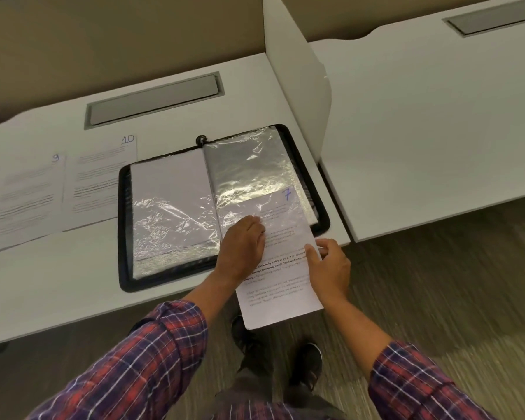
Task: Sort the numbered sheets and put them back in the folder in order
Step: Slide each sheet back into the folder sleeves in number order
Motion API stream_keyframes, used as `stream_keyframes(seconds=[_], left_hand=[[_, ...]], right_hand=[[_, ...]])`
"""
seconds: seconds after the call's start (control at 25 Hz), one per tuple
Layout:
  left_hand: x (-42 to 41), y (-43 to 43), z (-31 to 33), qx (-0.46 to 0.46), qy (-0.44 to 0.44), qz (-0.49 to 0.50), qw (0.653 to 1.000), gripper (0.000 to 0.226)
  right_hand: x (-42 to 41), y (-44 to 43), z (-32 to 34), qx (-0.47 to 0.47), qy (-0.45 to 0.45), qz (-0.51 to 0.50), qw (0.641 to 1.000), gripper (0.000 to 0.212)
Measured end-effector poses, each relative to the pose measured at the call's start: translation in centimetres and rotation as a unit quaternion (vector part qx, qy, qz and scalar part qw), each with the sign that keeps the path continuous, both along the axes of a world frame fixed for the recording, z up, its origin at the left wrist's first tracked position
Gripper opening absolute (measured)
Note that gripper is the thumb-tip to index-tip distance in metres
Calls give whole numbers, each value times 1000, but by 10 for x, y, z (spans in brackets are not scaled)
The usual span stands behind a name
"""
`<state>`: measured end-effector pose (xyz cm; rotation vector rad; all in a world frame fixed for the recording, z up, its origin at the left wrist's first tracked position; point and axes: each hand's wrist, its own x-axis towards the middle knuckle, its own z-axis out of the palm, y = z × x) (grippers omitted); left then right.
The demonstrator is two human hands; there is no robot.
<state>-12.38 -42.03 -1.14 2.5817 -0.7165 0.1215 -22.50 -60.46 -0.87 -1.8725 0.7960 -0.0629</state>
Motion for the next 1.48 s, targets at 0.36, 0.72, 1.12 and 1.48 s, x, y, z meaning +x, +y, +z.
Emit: stream_keyframes(seconds=[0.36,0.72,1.12,1.48], left_hand=[[-3,-3,7,-3,-2,15,1000,6],[0,-6,10,30,37,41,998,13],[-7,-7,19,9,67,52,996,10],[-5,5,30,-11,53,36,998,6]], right_hand=[[37,-14,15,135,21,-56,989,11],[-67,5,1,335,-15,-131,933,19],[-56,52,6,413,27,-128,901,26],[10,70,23,436,-7,-162,885,23]])
